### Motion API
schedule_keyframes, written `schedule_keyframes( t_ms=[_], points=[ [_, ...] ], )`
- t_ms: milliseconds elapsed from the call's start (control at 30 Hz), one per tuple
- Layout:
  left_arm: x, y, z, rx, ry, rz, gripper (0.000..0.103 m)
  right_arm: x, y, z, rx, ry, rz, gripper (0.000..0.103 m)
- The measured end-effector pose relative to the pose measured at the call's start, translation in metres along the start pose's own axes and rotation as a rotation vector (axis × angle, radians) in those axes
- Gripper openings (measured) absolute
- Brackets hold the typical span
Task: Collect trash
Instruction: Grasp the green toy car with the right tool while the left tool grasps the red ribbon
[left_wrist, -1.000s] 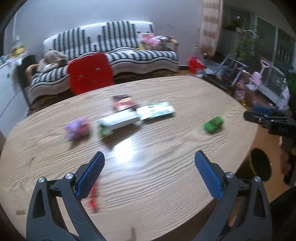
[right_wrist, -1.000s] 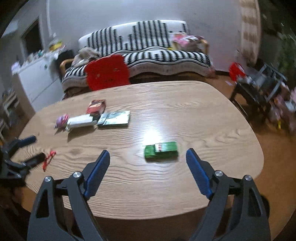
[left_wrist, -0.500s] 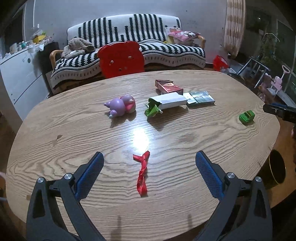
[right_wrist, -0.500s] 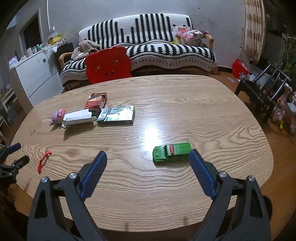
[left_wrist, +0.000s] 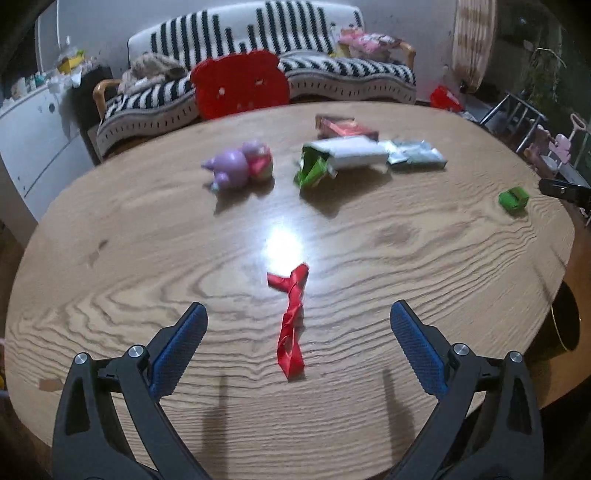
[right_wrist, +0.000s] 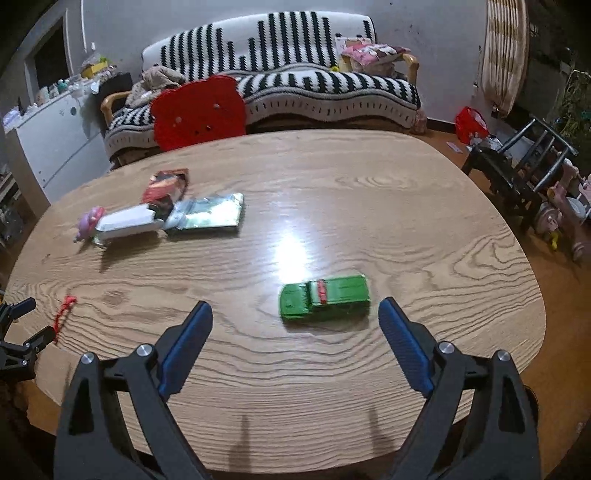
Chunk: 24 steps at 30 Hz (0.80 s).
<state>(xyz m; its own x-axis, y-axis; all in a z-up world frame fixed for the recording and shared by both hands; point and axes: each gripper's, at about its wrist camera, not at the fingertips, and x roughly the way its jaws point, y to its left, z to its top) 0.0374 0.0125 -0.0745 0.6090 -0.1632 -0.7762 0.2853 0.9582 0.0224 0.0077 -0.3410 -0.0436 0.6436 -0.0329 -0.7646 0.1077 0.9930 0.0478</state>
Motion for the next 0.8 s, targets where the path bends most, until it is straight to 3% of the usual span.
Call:
schedule_keyframes(
  t_ms=[133,200,233,300,367,800],
  points=[
    [0.014,-0.001,-0.003,-0.011,0.022,0.003,0.094,0.015,-0.016,-0.001,0.028,0.028,-0.008,0.088],
    [0.017,-0.004,-0.006,-0.008,0.022,0.008,0.08,0.025,-0.021,-0.003,0.027,0.041,-0.015,0.088],
    [0.019,-0.006,-0.007,0.0,0.033,0.005,0.065,0.029,-0.021,-0.003,0.016,0.045,-0.024,0.088],
    [0.018,-0.01,-0.01,0.017,0.018,0.001,0.052,0.037,-0.018,-0.004,-0.011,0.047,-0.038,0.088],
    [0.015,-0.014,-0.011,0.023,0.01,0.008,0.011,0.043,-0.017,-0.003,-0.021,0.051,-0.035,0.088],
    [0.013,-0.011,-0.001,-0.025,0.022,0.005,0.009,0.078,-0.013,-0.005,-0.013,0.111,-0.039,0.088]
  ],
)
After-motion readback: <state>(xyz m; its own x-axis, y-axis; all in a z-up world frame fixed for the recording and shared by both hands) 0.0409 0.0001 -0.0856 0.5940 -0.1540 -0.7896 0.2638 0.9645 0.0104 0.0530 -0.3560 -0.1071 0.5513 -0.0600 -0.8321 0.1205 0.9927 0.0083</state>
